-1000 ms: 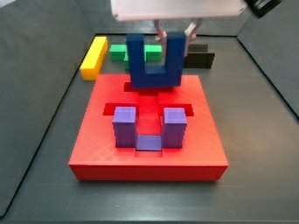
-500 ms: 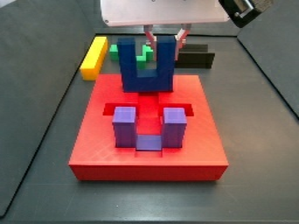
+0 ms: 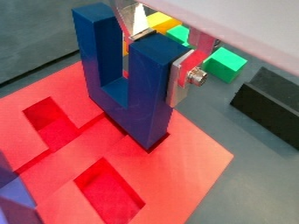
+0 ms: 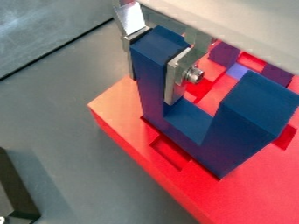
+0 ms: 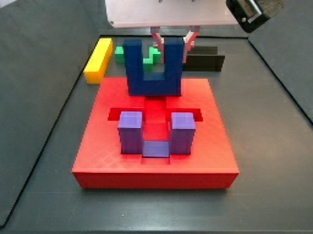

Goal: Pick up the blue object. Move up. Move to above the board. Insert the blue object.
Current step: Insert the blue object.

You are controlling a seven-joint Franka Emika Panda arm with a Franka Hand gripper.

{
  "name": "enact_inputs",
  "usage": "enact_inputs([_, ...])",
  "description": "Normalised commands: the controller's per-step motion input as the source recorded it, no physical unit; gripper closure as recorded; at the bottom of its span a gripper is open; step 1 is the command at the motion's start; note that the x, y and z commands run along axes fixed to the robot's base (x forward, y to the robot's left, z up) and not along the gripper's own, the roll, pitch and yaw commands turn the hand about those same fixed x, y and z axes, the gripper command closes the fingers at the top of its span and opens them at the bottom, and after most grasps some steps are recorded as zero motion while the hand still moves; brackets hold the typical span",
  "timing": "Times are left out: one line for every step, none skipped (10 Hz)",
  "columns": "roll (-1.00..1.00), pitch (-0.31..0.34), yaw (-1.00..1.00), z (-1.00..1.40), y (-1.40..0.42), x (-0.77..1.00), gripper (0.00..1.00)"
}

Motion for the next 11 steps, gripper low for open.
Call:
enact_inputs([0.16, 0.116, -0.1, 0.16, 0.0, 0.0, 1.0])
enact_inputs([0.13, 0.044, -0.05, 0.0, 0.0, 0.0, 1.0])
enact_inputs([0.19, 0.01, -0.01, -0.19, -0.03, 0.0, 1.0])
enact_inputs([0.21, 0.006, 0.0, -0.34, -0.06, 0.0, 1.0])
enact_inputs([0.22, 0.017, 0.0, -0.4, -0.07, 0.0, 1.0])
enact_inputs([0.25, 0.034, 0.0, -0.43, -0.07, 0.09, 1.0])
enact_inputs([0.33, 0.02, 0.0, -0.5, -0.16, 0.06, 1.0])
enact_inputs([0.23, 0.0, 0.0, -0.58, -0.1, 0.23, 1.0])
enact_inputs([0.16, 0.0, 0.0, -0.56, -0.05, 0.28, 1.0])
enact_inputs([0.13, 0.011, 0.0, -0.24, -0.05, 0.1, 1.0])
enact_inputs([0.0, 0.0, 0.0, 0.0, 0.0, 0.0, 1.0])
